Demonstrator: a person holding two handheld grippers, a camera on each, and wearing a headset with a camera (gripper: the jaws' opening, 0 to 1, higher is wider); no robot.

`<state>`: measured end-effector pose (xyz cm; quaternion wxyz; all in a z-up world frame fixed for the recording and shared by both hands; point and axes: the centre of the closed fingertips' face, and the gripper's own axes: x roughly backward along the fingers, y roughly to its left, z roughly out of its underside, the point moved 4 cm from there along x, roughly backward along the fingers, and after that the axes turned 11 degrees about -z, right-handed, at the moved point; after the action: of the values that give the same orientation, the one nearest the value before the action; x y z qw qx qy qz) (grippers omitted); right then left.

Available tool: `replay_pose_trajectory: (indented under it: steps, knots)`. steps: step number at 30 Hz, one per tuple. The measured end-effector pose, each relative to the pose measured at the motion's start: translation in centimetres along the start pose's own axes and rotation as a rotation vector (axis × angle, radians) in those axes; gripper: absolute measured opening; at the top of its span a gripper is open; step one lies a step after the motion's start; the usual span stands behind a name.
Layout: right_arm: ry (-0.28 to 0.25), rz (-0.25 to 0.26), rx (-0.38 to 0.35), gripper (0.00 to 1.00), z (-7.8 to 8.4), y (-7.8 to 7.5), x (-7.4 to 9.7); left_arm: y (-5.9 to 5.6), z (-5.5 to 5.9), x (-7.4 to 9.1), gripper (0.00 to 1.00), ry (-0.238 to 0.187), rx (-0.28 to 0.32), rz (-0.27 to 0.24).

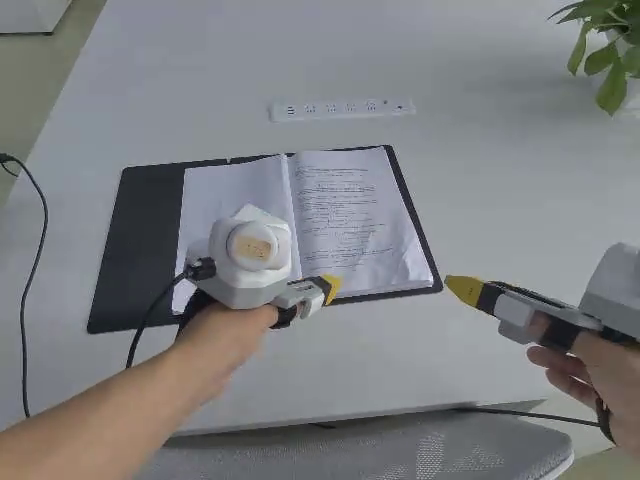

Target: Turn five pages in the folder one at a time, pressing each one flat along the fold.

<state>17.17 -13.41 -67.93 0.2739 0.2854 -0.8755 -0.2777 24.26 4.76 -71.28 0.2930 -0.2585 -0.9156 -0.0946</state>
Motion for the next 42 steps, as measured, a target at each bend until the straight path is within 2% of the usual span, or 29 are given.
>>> replay_pose_trajectory:
  steps: [7,11,14,16,19,24,29,30,34,38,42]
  knots:
    - [-0.002,-0.003,-0.021,0.35,0.3,-1.0,-1.3,-1.3,0.1,-3.4,0.48,0.007,-0.028,-0.012]
    - [-0.006,-0.006,-0.033,0.35,0.4,-1.4,-2.0,-1.8,0.1,-5.6,0.47,-0.001,-0.016,-0.025]
    - [-0.013,-0.009,-0.034,0.34,0.3,-1.6,-2.4,-2.1,0.4,-6.8,0.47,0.013,-0.014,-0.032]
    - [-0.013,-0.01,-0.037,0.34,0.2,-1.9,-2.8,-2.4,0.5,-7.5,0.47,0.011,-0.011,-0.037]
    - [-0.016,-0.006,-0.041,0.33,0.1,-2.4,-3.3,-2.9,0.2,-8.3,0.47,-0.014,-0.022,-0.042]
    - [-0.02,-0.009,-0.052,0.32,-0.1,-2.9,-4.1,-3.3,0.1,-9.3,0.46,-0.037,-0.05,-0.061]
    - [-0.025,-0.012,-0.054,0.32,-0.1,-3.4,-4.7,-3.5,1.1,-9.9,0.44,-0.006,-0.092,-0.083]
    - [-0.026,-0.013,-0.055,0.32,-0.1,-3.5,-4.8,-3.5,1.3,-10.0,0.43,-0.015,-0.095,-0.084]
    - [-0.025,-0.014,-0.054,0.31,0.1,-3.7,-5.0,-4.2,1.5,-9.9,0.34,-0.033,-0.102,-0.056]
    - [-0.018,-0.01,-0.053,0.31,0.6,-4.1,-5.0,-3.8,1.6,-10.1,0.31,-0.04,-0.068,-0.059]
    - [-0.018,-0.004,-0.055,0.3,0.9,-4.4,-5.0,-3.4,1.5,-10.1,0.26,-0.033,-0.07,-0.06]
